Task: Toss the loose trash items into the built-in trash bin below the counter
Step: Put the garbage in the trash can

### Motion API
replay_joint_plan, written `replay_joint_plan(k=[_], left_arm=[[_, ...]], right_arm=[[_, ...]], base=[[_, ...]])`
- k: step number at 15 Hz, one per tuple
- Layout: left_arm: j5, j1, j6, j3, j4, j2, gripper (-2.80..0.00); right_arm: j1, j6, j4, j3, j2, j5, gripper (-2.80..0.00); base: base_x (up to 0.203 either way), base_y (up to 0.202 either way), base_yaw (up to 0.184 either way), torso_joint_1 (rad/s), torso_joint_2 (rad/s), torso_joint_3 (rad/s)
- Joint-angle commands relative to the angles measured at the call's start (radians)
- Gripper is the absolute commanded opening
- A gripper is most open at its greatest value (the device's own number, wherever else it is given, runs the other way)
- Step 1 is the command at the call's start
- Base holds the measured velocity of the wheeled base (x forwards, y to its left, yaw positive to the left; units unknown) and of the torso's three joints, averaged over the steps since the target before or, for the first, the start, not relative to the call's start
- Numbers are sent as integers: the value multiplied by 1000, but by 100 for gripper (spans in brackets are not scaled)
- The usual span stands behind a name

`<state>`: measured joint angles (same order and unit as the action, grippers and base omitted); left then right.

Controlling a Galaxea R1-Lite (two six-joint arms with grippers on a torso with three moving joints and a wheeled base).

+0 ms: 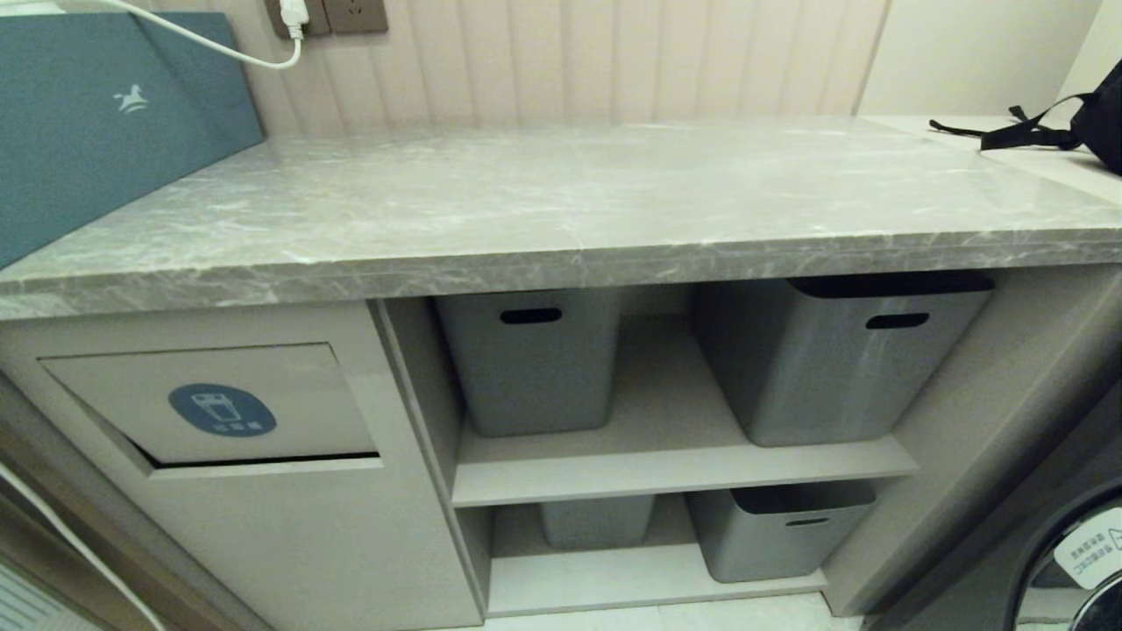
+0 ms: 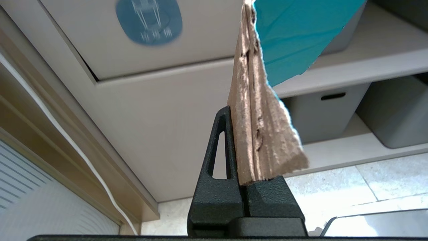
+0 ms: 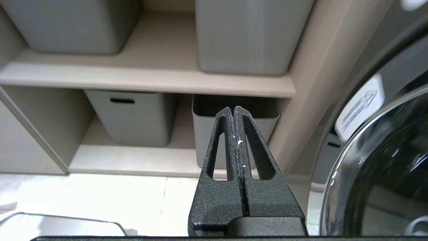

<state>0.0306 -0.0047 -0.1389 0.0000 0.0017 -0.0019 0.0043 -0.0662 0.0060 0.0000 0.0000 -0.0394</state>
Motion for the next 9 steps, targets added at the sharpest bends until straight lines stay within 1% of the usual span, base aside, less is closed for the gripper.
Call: replay_joint_plan(k=[1,4,6,9], left_arm=[[0,0,-1,0,0,2,-280],[0,0,-1,0,0,2,-280],[0,0,-1,0,0,2,-280],[0,0,-1,0,0,2,-280]], right_arm=[[0,0,0,0,-2,-1,-280],[0,-1,0,0,-2,-1,-280],[0,0,-1,0,-2,-2,-280],[0,3,0,0,-2,-2,-280]], base=[[0,0,0,-142,458,306],[0,0,0,-120,415,296],[0,0,0,-39,150,96],[0,0,0,-5,42,37]])
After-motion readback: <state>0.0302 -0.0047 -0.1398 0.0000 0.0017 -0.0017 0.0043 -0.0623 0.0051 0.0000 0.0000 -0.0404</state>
